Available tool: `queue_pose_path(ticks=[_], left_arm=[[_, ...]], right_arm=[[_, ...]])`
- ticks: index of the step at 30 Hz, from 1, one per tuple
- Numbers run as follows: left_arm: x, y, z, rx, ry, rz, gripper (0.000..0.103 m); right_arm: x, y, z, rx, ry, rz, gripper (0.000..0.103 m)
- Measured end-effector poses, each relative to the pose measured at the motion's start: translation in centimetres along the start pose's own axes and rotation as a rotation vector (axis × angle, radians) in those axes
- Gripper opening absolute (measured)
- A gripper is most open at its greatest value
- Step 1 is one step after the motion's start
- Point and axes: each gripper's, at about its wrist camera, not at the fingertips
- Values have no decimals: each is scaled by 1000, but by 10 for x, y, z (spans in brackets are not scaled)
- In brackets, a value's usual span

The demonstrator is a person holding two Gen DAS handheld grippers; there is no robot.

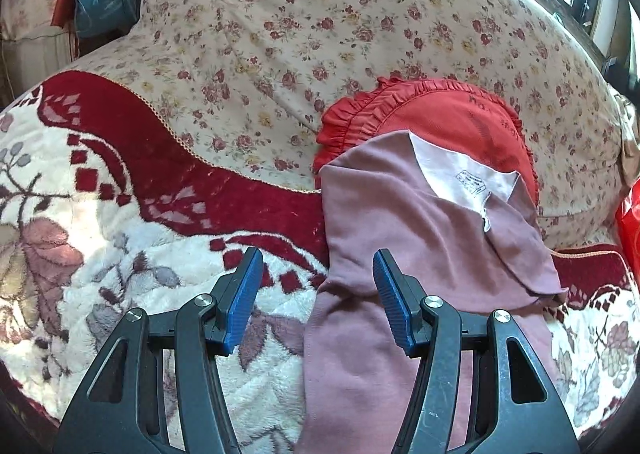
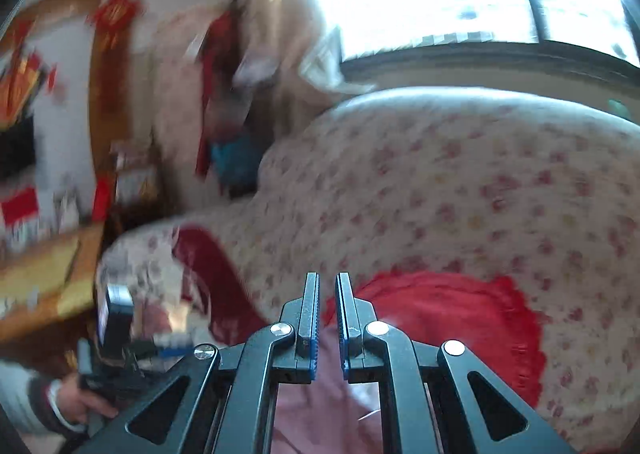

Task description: Fold small clothes

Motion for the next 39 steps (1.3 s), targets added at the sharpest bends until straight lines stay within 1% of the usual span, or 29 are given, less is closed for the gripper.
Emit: queue_pose_path(ticks=[2,3,4,5,6,7,8,9,11,13,14,15,16,18,19,22,26,27,29,30,31,32,33,35,37,38,39], left_arm=[[-2,-3,2,-6,-9,-1,57],[-3,-7,6,-12,-17,-8,57],[-3,-10,9,-18,-20,-15,57],[-4,-13,13,-27,-23,-23,57],[-4,-16,21,-46,-30,-31,57],[-4,-16,27,-64,-38,-28,57],[-3,-16,34,-83,-52,-21,58],[-3,-15,48,-104,-83,-14,63],[-1,-14,68,-137,-138,1,68],[1,-13,92,-182,-204,24,68],[1,-14,102,-189,-224,19,68],[3,-17,112,-196,-235,9,68],[5,-20,120,-204,-239,-1,68],[8,-24,131,-212,-228,-20,68],[9,-25,132,-201,-206,-27,68],[10,-26,125,-192,-162,-36,68],[8,-25,105,-124,-167,-32,68],[7,-26,100,-109,-168,-31,68],[7,-27,87,-88,-156,-36,68],[6,-28,81,-84,-145,-40,68],[6,-28,77,-85,-135,-41,68],[5,-28,73,-86,-125,-41,68],[5,-27,68,-89,-116,-40,68],[5,-25,62,-95,-108,-35,68],[6,-22,55,-99,-96,-28,68],[7,-20,51,-102,-86,-24,68],[8,-17,47,-105,-76,-17,68]], right_arm=[[-16,-3,8,-14,-27,-51,8],[-28,3,15,-38,-50,-83,17],[-46,4,24,-69,-90,-124,38],[-62,6,31,-91,-121,-150,48],[-80,7,39,-118,-147,-183,51],[-102,7,45,-146,-178,-237,51],[-115,9,51,-159,-205,-261,51],[-133,14,60,-174,-259,-277,51],[-169,30,74,-211,-355,-274,51],[-193,46,88,-247,-426,-266,51],[-206,53,94,-263,-468,-272,51],[-215,56,97,-280,-483,-280,51],[-221,56,96,-303,-463,-289,51],[-218,51,90,-313,-405,-282,51],[-214,45,87,-302,-381,-273,51],[-193,7,74,-241,-283,-237,51],[-180,-47,62,-253,-145,-263,51],[-180,-61,62,-275,-112,-275,49],[-180,-81,73,-342,-110,-306,35],[-179,-82,79,-340,-136,-300,25],[-178,-78,87,-319,-177,-279,15],[-175,-72,93,-294,-219,-259,7],[-172,-61,98,-255,-271,-232,4],[-163,-28,103,-158,-376,-132,4],[-151,5,102,-101,-410,-72,4],[-140,27,100,-26,-423,-35,4],[-133,37,98,17,-422,-16,4]])
Point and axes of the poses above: each gripper's, at about its wrist camera, not at the fingertips, and y roughly against the way its jaws point, z to its right, x to its top, and after that the axes turned 14 degrees about x, right-handed
